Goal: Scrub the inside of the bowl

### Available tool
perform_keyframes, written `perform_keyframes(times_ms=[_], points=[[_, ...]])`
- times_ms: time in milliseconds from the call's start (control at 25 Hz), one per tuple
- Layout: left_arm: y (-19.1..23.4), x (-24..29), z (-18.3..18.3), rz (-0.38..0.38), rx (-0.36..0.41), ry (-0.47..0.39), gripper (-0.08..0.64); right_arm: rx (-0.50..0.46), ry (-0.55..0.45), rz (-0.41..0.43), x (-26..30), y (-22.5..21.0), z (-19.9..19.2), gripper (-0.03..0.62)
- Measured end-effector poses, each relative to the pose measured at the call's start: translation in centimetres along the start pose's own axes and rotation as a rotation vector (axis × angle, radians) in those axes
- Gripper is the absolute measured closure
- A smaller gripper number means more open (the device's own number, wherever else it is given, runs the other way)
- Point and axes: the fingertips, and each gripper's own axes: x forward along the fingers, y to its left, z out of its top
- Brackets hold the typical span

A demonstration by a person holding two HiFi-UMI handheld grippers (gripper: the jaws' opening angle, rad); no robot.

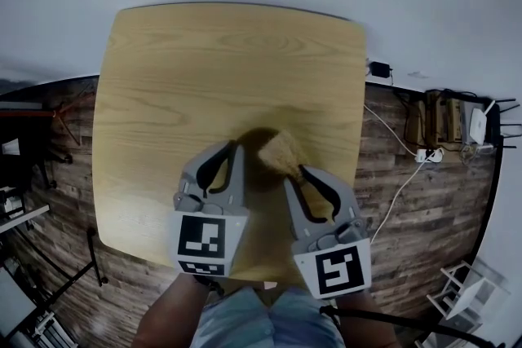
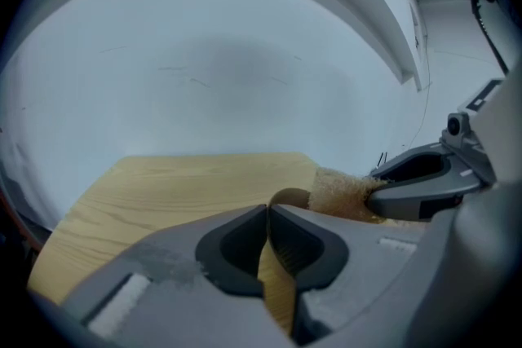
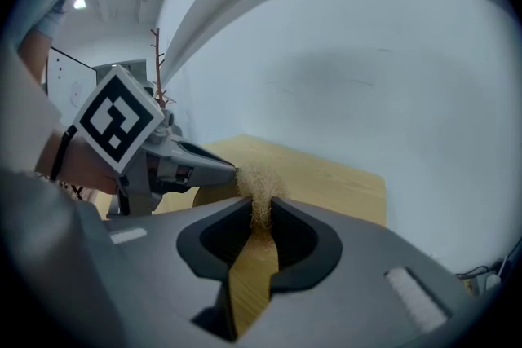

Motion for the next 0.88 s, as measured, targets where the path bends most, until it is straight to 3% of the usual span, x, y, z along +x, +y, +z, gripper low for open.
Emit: perform_keyframes(times_ms=[120, 320, 440, 880], points=[[-0.4, -0.2, 0.2, 0.0, 0.025, 0.015, 0.526, -0.074, 0.033, -0.018, -0.1, 0.4, -0.4, 0.517], [-0.8, -0.2, -0.2, -0.015, 0.04, 0.052, 0.526, -0.296, 0.054, -0.038, 1.0, 1.4, -1.1, 0.517], [-1.1, -0.1, 0.2, -0.026, 0.062, 0.058, 0.526, -0.38, 0.078, -0.028, 1.8, 1.9, -1.7, 0.518], [-1.5, -0.1, 0.6, -0.078, 0.112, 0.05, 0.526, -0.451, 0.17, -0.035, 3.6, 1.6, -2.5, 0.52]])
